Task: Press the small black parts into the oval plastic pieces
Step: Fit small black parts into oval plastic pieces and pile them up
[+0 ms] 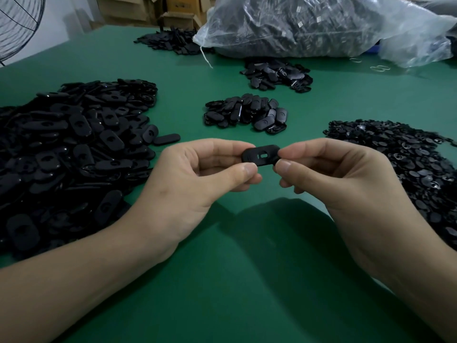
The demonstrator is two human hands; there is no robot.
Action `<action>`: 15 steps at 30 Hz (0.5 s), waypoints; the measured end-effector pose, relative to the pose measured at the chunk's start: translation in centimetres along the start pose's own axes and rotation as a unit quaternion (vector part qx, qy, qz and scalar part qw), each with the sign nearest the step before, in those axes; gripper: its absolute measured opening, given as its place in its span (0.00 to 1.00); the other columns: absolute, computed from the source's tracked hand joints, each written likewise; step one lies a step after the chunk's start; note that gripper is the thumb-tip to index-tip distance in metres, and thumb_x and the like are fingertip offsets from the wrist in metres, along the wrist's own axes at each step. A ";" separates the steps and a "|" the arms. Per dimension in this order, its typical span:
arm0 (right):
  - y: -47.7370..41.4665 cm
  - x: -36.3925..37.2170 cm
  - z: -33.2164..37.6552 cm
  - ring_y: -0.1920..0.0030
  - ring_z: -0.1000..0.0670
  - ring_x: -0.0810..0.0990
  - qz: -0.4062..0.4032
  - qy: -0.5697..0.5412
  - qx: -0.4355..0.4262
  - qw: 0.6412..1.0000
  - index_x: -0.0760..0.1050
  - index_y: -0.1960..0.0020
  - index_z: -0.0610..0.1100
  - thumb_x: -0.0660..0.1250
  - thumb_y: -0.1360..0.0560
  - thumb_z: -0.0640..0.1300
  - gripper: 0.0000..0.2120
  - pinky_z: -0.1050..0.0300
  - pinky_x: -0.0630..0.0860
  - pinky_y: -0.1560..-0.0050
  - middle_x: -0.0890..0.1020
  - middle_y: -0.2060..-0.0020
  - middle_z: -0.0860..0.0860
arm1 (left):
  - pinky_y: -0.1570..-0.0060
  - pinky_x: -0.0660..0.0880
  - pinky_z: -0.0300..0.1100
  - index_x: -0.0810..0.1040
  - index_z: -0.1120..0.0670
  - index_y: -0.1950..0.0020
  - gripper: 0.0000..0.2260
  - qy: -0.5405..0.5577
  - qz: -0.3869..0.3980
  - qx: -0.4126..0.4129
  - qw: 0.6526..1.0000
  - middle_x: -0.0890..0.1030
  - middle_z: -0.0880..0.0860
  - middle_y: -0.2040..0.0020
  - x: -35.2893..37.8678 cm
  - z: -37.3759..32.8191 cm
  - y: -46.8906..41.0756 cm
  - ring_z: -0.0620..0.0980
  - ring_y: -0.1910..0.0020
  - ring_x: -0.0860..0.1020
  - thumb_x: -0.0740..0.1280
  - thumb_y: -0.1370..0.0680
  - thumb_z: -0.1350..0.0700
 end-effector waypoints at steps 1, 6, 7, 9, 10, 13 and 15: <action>0.0 0.0 0.1 0.65 0.53 0.83 -0.001 0.005 -0.007 1.000 0.86 0.57 0.44 0.77 0.36 0.44 0.08 0.65 0.78 0.61 0.86 0.65 0.46 | 0.55 0.81 0.35 0.85 0.57 0.48 0.09 -0.001 0.000 -0.001 1.000 0.88 0.55 0.56 0.0 0.0 0.1 0.51 0.56 0.88 0.74 0.27 0.62; 0.2 0.1 1.1 0.63 0.51 0.85 -0.007 0.064 -0.054 0.996 0.85 0.55 0.45 0.78 0.31 0.38 0.07 0.60 0.83 0.55 0.87 0.62 0.48 | 0.55 0.81 0.36 0.86 0.58 0.51 0.08 -0.006 0.008 -0.015 1.000 0.88 0.55 0.56 0.3 0.2 0.1 0.51 0.55 0.87 0.74 0.29 0.61; 0.3 0.1 1.3 0.63 0.51 0.86 -0.009 0.079 -0.062 0.995 0.85 0.55 0.45 0.78 0.31 0.38 0.06 0.60 0.83 0.55 0.87 0.63 0.49 | 0.55 0.81 0.36 0.85 0.59 0.50 0.09 -0.006 0.013 -0.021 1.000 0.88 0.56 0.56 0.3 0.3 0.1 0.51 0.55 0.87 0.74 0.30 0.60; 0.4 0.1 1.5 0.63 0.52 0.86 -0.014 0.109 -0.074 0.991 0.85 0.56 0.46 0.78 0.31 0.38 0.06 0.59 0.84 0.55 0.87 0.63 0.51 | 0.56 0.82 0.36 0.86 0.60 0.50 0.11 -0.005 0.024 -0.035 0.999 0.88 0.56 0.57 0.5 0.5 0.1 0.51 0.56 0.88 0.74 0.31 0.60; 0.4 0.1 1.6 0.63 0.52 0.86 -0.017 0.123 -0.079 0.989 0.85 0.57 0.47 0.78 0.31 0.38 0.06 0.58 0.84 0.56 0.87 0.64 0.52 | 0.56 0.82 0.36 0.86 0.60 0.50 0.11 -0.005 0.029 -0.041 0.999 0.88 0.56 0.57 0.5 0.6 0.1 0.51 0.56 0.88 0.74 0.31 0.60; 0.5 0.1 1.8 0.63 0.53 0.86 -0.024 0.165 -0.090 0.982 0.84 0.59 0.50 0.78 0.31 0.40 0.06 0.56 0.83 0.56 0.87 0.64 0.55 | 0.56 0.82 0.37 0.86 0.60 0.49 0.10 -0.006 0.044 -0.052 0.998 0.88 0.57 0.56 0.7 0.8 0.1 0.51 0.55 0.88 0.74 0.30 0.61; 0.6 0.1 2.0 0.63 0.53 0.85 -0.028 0.190 -0.102 0.976 0.84 0.59 0.51 0.78 0.31 0.41 0.06 0.56 0.82 0.56 0.86 0.64 0.57 | 0.56 0.82 0.37 0.86 0.60 0.49 0.09 -0.009 0.049 -0.053 0.997 0.88 0.57 0.56 0.8 0.9 0.1 0.51 0.55 0.88 0.74 0.28 0.62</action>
Point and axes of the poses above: each hand's wrist, its own y-axis away from the middle knuckle, its own x-axis out of the palm, z = x × y, the point moved 9 cm from there along -y, towards the middle knuckle
